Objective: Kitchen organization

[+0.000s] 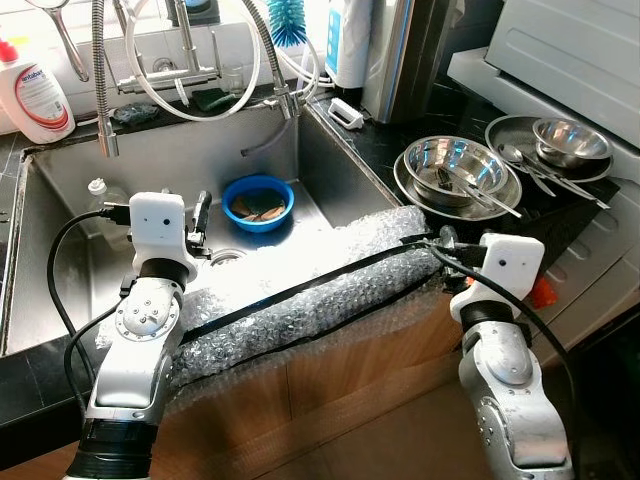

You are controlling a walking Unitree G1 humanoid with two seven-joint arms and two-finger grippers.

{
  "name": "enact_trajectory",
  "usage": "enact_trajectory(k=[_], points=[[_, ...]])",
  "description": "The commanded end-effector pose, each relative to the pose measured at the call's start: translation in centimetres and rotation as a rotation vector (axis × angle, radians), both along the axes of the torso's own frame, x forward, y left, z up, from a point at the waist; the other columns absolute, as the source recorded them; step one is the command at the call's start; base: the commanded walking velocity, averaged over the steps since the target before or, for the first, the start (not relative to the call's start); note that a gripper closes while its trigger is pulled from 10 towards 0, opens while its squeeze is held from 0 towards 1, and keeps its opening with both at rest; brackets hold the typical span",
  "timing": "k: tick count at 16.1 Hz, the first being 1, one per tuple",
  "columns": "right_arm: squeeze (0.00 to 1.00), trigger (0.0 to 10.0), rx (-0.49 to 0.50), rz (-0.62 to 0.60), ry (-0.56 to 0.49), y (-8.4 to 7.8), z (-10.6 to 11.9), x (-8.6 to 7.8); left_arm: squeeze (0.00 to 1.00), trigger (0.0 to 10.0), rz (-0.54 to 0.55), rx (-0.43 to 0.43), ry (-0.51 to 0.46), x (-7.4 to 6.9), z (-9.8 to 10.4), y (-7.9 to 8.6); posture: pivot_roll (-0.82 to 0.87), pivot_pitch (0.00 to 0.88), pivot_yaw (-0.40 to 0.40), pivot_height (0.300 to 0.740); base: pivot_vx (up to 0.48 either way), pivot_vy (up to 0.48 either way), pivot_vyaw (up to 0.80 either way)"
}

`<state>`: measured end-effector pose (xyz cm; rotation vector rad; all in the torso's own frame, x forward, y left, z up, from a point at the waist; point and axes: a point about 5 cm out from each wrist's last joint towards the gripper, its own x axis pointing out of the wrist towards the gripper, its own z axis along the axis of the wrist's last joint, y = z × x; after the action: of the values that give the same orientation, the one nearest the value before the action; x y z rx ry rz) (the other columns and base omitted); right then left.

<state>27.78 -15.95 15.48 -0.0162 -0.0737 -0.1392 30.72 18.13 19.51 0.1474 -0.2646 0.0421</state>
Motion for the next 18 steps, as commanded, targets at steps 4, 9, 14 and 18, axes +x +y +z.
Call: enact_trajectory(k=[4, 9, 14, 18], points=[[0.00, 10.0, -0.011, -0.018, 0.001, -0.6, 0.1, -0.1, 0.00, 10.0, -0.006, 0.025, -0.014, -0.2, 0.1, -0.2, -0.02, 0.089, -0.010, 0.740, 0.000, 0.000, 0.00], [0.00, 10.0, -0.019, 0.024, -0.051, -0.4, 1.0, 0.8, 0.00, 10.0, -0.001, 0.024, -0.021, -0.1, 0.3, -0.1, -0.02, 0.085, -0.009, 0.740, 0.000, 0.000, 0.00], [0.00, 10.0, -0.031, 0.095, -0.085, 1.2, 1.4, 0.8, 0.00, 10.0, 0.002, 0.019, -0.025, -0.1, 0.3, -0.1, -0.01, 0.085, -0.009, 0.740, 0.000, 0.000, 0.00], [0.00, 10.0, -0.037, 0.107, -0.106, 1.3, 1.8, 1.0, 0.00, 10.0, 0.004, 0.019, -0.026, -0.1, 0.3, -0.1, -0.01, 0.085, -0.008, 0.740, 0.000, 0.000, 0.00]])
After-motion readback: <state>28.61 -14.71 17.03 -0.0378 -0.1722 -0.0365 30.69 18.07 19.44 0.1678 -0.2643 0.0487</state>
